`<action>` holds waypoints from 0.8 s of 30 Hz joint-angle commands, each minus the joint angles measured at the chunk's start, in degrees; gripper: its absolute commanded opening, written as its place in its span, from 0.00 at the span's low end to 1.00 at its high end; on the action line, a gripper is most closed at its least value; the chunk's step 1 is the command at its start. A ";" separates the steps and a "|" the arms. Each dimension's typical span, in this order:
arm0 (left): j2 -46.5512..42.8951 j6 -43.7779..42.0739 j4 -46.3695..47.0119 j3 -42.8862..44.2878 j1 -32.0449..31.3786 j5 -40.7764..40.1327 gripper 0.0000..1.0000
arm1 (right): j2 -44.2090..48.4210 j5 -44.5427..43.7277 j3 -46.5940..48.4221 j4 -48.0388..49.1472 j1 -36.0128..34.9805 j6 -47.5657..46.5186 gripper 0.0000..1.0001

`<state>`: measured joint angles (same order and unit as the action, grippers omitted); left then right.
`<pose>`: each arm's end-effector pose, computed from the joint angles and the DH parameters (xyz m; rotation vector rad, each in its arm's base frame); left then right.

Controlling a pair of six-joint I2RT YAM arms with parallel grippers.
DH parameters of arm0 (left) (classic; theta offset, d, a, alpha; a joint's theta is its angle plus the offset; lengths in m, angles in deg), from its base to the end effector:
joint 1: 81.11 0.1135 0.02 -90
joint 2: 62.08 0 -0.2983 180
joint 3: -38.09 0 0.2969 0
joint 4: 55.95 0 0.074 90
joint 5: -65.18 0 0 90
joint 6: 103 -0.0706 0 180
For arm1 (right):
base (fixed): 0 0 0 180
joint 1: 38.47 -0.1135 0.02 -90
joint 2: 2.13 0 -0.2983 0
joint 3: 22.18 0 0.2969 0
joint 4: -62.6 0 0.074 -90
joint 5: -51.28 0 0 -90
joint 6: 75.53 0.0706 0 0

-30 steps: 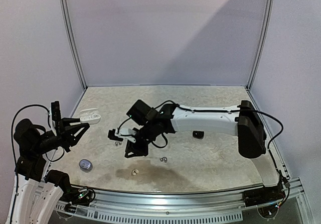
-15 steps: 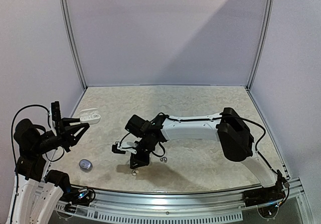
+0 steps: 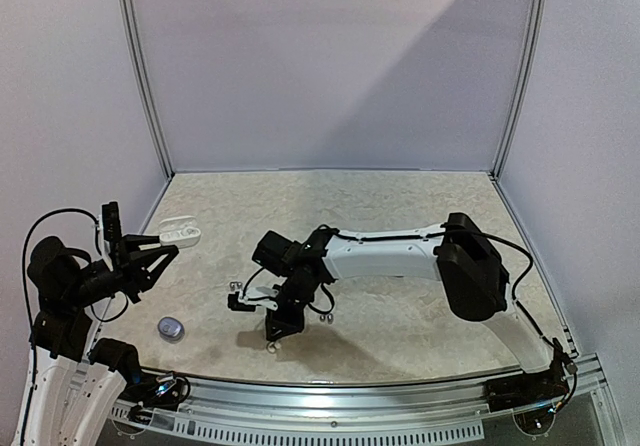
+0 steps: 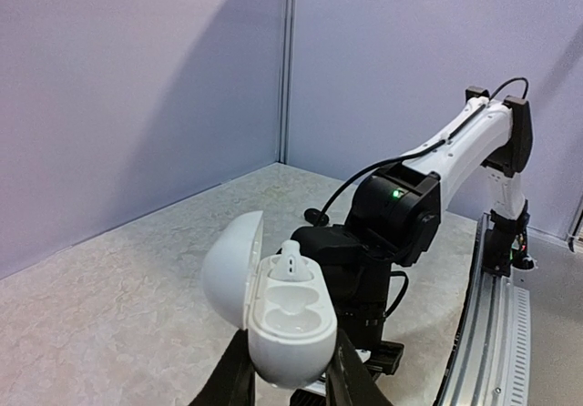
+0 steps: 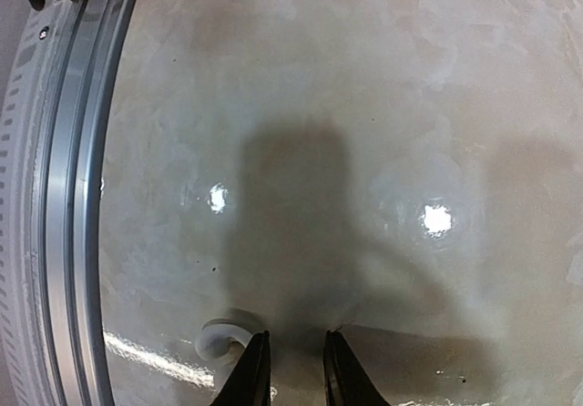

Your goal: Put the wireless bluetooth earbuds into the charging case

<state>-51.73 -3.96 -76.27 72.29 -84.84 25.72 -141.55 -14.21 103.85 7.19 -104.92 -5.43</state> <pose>0.1130 -0.0620 0.2945 0.6478 1.4546 -0.8359 0.2070 0.5483 0.1099 -2.0477 2.0121 0.7845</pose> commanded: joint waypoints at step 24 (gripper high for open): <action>0.27 -0.15 0.58 -0.71 0.52 1.38 0.00 | 4.43 3.01 -1.83 -4.90 -0.97 3.83 0.25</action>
<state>-51.73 -3.94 -76.20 72.25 -84.84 26.24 -139.10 -11.78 101.16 2.17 -105.66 -4.51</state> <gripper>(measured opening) 0.238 0.252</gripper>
